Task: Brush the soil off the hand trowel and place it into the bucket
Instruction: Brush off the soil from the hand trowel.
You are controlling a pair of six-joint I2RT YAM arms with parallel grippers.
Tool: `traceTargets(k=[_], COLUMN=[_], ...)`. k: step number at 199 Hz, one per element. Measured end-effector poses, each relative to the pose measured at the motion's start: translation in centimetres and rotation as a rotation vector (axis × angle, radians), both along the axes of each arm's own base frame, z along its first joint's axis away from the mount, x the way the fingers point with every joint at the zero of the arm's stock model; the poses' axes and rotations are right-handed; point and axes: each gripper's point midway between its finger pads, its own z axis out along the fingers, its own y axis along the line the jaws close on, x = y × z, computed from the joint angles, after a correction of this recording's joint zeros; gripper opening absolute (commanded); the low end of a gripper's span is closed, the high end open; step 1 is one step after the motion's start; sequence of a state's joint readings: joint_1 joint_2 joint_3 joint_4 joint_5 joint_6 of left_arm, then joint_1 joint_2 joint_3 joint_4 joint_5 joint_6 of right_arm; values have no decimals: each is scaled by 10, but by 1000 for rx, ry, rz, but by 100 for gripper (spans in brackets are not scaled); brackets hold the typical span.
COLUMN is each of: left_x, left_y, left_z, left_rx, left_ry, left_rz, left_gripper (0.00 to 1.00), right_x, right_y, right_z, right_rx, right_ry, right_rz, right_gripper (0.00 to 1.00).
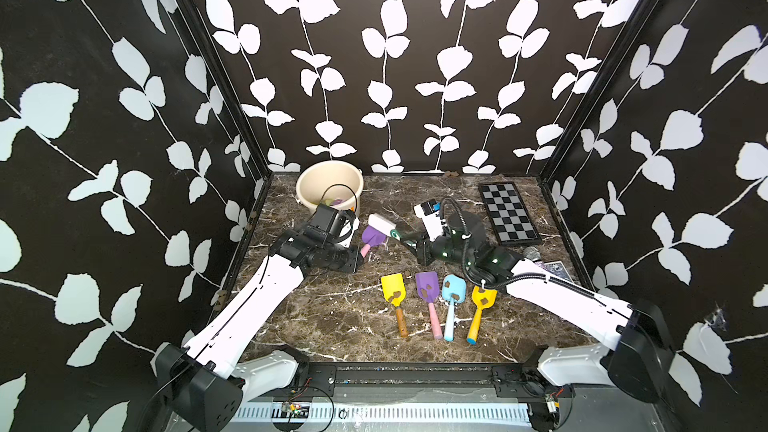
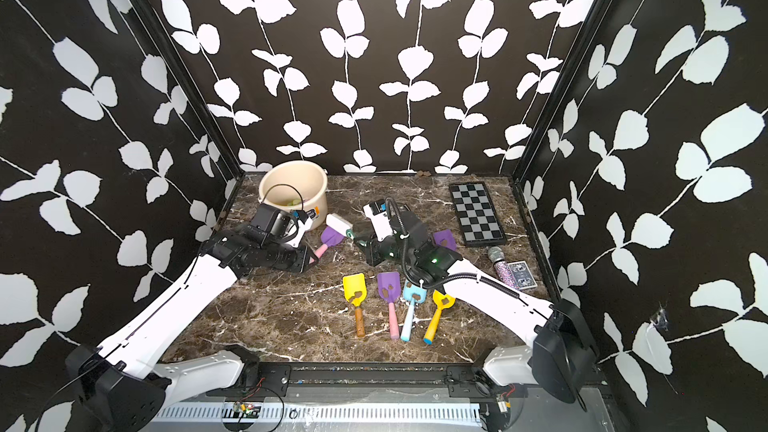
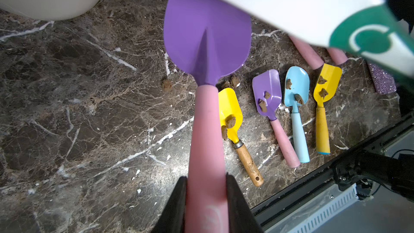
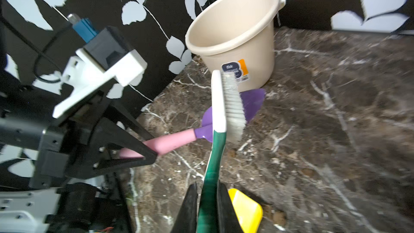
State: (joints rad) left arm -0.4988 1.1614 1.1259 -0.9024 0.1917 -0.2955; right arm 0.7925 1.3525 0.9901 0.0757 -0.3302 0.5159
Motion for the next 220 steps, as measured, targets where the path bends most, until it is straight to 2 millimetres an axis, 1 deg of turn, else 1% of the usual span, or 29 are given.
traceTargets(k=[30, 53, 74, 94, 108, 121, 146, 166, 181, 198, 220], left_x=[3, 2, 3, 3, 3, 4, 5, 9, 17, 32, 59], left_y=[0, 1, 3, 4, 4, 5, 7, 5, 1, -6, -12], left_z=[-3, -6, -7, -9, -9, -9, -3, 8, 22, 48, 85], left_rx=[6, 16, 24, 31, 35, 40, 37, -1, -51, -125, -209], left_ry=[-11, -11, -13, -15, -16, -21, -51, -78, -104, -139, -193], left_rz=[4, 4, 7, 7, 6, 6, 14, 47, 91, 161, 252], left_gripper=[0, 0, 0, 0, 0, 0, 0, 0, 0, 0, 0], right_x=[4, 13, 21, 30, 38, 44, 52, 57, 56, 53, 50], right_y=[8, 11, 11, -1, -12, -26, -59, -83, -93, -99, -104], right_z=[-13, -25, -30, -34, -35, -32, -24, -20, -19, -24, -40], right_rx=[124, 189, 242, 270, 272, 275, 282, 269, 255, 243, 218], right_ry=[162, 282, 349, 379, 376, 361, 313, 265, 240, 233, 254], right_rz=[-34, -66, -88, -132, -172, -212, -307, -383, -417, -438, -456], right_gripper=[0, 0, 0, 0, 0, 0, 0, 0, 0, 0, 0])
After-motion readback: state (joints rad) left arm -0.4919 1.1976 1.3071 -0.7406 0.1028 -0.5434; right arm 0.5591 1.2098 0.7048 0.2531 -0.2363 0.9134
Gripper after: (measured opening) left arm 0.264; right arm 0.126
